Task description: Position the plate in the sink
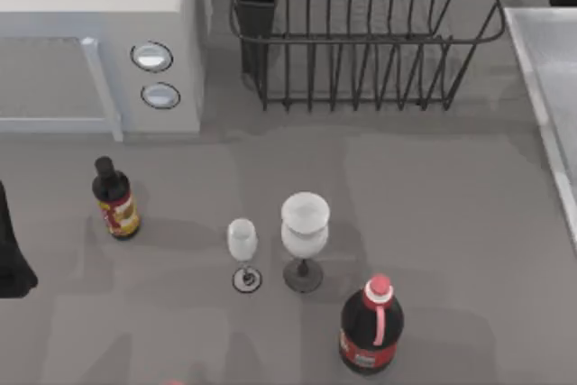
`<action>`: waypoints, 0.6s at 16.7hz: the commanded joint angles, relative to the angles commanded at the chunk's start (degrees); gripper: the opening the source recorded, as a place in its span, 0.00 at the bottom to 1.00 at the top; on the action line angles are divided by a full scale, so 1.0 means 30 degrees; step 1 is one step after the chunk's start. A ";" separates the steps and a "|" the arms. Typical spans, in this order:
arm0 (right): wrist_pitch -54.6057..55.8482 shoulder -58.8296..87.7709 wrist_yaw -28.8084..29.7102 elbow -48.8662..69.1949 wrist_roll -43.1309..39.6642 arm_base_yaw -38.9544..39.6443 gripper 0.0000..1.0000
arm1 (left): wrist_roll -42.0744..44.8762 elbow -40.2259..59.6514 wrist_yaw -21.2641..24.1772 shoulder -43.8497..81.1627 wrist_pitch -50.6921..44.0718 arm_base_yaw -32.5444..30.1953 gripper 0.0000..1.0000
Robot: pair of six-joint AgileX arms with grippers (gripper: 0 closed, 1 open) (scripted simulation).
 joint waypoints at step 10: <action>-0.0010 0.0750 0.0002 0.0746 -0.0665 -0.0667 0.30 | 0.0000 0.0000 0.0000 0.0000 0.0000 0.0000 1.00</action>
